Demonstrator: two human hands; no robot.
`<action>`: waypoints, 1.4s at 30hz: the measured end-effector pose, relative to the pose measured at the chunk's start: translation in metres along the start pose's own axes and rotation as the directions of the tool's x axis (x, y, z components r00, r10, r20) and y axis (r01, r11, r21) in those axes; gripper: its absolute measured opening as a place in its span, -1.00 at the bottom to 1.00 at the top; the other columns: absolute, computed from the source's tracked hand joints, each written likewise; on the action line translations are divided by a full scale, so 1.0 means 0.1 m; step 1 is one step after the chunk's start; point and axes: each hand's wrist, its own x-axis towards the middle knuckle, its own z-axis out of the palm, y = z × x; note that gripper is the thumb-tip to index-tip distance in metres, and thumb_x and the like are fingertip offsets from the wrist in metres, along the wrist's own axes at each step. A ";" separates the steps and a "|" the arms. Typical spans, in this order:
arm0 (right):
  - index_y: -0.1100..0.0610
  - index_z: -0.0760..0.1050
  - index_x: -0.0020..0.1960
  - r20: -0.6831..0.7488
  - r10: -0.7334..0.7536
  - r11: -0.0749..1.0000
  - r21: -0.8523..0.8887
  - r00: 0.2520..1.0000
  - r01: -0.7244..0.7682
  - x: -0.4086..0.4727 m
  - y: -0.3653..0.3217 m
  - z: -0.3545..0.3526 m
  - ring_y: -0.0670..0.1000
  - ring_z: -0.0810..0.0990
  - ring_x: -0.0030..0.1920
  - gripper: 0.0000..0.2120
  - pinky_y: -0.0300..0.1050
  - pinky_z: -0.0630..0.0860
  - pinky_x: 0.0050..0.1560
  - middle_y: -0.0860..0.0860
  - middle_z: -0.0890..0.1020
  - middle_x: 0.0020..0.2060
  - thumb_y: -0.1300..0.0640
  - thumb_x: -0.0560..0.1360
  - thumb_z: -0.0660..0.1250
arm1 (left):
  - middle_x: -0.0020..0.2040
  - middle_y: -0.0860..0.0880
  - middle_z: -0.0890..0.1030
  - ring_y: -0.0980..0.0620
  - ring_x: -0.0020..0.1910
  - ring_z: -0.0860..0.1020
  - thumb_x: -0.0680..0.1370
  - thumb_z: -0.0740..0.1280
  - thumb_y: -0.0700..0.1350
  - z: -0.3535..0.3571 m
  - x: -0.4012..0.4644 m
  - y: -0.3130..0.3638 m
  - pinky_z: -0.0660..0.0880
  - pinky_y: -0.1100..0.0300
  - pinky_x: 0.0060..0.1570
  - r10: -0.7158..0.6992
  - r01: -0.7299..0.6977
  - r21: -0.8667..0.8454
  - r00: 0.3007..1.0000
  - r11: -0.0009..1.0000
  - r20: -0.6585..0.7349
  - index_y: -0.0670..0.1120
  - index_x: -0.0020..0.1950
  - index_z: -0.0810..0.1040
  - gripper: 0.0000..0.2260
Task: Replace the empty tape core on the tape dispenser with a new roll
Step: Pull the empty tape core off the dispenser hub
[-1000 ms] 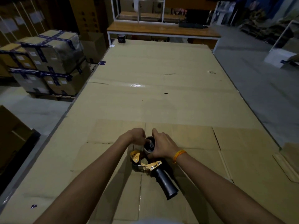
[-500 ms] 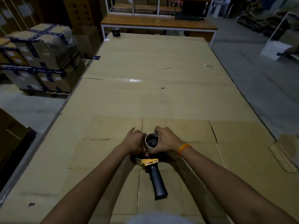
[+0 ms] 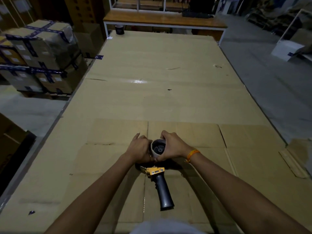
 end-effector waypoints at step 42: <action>-0.02 0.45 0.44 -0.169 0.398 0.888 -0.173 0.902 -0.425 -1.36 1.24 -0.61 0.18 0.45 0.44 -0.23 0.09 0.54 0.30 0.08 0.43 0.43 -0.22 0.34 0.63 | 0.41 -0.11 0.60 -0.20 0.37 0.57 0.38 0.69 0.15 0.03 -0.40 0.06 0.50 -0.11 0.32 -0.216 0.126 -0.358 0.951 0.925 -0.223 -0.05 0.51 0.55 -0.23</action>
